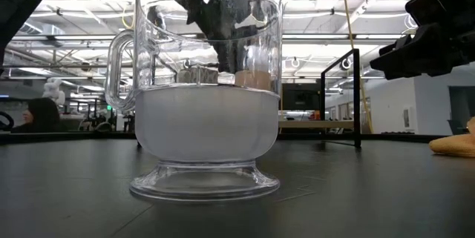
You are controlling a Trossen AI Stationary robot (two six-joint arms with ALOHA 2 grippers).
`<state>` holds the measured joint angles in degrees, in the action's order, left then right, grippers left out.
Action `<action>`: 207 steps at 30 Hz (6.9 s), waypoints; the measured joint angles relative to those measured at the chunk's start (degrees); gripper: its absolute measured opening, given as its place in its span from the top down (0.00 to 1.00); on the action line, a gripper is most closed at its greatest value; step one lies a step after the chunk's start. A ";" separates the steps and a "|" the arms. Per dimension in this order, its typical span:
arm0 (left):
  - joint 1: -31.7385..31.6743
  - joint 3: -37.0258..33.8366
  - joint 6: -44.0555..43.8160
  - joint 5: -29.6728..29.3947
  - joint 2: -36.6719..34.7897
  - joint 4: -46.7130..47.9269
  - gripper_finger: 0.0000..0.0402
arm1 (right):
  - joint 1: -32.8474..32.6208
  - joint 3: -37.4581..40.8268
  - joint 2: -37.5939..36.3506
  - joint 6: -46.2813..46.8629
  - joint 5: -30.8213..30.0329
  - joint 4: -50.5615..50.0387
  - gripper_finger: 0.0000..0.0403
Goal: Stack small to large cups/mugs on shelf
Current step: Put the orange mug on the shelf, then put the transparent mug on the shelf
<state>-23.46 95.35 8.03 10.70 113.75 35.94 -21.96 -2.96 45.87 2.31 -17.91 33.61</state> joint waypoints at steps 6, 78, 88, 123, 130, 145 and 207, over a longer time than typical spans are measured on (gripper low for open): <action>0.50 -0.02 0.68 -0.04 0.02 0.09 0.99 | 0.00 0.00 0.00 -0.02 0.02 0.02 1.00; 9.44 -0.24 6.93 -23.59 0.39 -1.02 0.80 | -0.02 -0.02 0.00 0.29 0.02 0.00 1.00; 9.68 -0.24 6.84 -26.16 0.32 -1.16 0.80 | -0.02 0.00 0.02 0.50 0.04 0.00 1.00; 9.73 -0.11 7.04 -25.28 -9.17 2.09 0.41 | 0.00 -0.01 0.02 1.04 0.04 -1.38 1.00; 8.70 -0.11 1.14 -21.13 -19.33 10.54 0.63 | -0.02 -0.01 0.02 1.53 0.04 -1.75 1.00; 12.32 -37.74 -6.06 -15.76 -49.97 -13.43 1.00 | 0.00 -0.01 0.02 1.49 0.04 -0.76 1.00; 33.51 -93.64 -11.76 -13.84 -66.53 -83.22 0.94 | -11.54 -37.71 38.89 2.54 6.45 -4.66 1.00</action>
<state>10.04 1.72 -3.73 -3.14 47.22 -47.27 -33.50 -40.67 84.76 4.84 -11.47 28.95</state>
